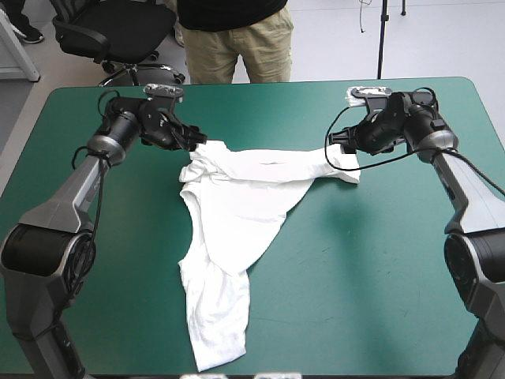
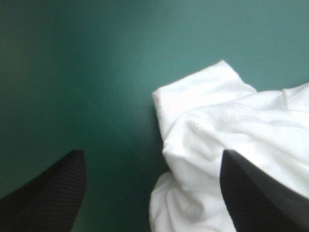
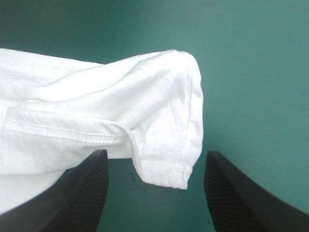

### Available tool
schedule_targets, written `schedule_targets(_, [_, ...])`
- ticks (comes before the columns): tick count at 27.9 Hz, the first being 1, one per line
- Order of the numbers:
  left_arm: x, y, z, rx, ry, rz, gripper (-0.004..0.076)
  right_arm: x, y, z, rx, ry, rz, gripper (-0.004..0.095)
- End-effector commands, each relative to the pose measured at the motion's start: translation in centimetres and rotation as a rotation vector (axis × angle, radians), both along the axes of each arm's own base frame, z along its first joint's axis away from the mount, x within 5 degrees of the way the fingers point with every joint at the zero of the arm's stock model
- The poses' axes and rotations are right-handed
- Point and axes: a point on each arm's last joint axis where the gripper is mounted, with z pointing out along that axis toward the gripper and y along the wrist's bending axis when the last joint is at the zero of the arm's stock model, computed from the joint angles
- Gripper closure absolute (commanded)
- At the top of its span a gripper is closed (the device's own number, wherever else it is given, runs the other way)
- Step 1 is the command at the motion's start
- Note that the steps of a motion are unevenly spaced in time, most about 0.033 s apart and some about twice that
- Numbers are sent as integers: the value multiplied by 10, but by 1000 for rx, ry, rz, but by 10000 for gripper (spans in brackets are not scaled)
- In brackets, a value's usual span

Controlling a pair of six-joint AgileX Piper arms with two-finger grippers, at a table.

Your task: Fold the cloth

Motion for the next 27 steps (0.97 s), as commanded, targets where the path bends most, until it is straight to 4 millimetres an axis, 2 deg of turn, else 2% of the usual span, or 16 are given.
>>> schedule_targets(1, [-35,11,96,14,-172,-9,209,-25,-9,74,-10,-203,6,436])
schedule_targets(2, [-43,14,106,20,-181,-8,225,-32,-11,83,-25,-215,8,452])
schedule_targets(3, [-60,18,123,22,-192,-11,246,-47,-15,98,-49,-226,12,459])
schedule_targets(7, [-100,27,155,26,-238,-30,277,-75,-20,121,-62,-220,21,459])
schedule_targets(10, [-131,34,164,30,-249,-37,300,-92,-23,137,-58,-252,20,459])
schedule_targets(13, [-159,42,157,26,-218,-11,304,-101,-24,146,-55,-270,20,459])
schedule_targets(18, [-198,49,144,22,-97,17,304,-105,-25,145,-61,-244,21,459])
schedule_targets(23, [-215,26,129,34,15,-69,351,-104,-25,145,-63,-247,11,459])
schedule_targets(27, [-227,0,105,22,119,-108,356,-104,-25,145,-59,-246,4,459])
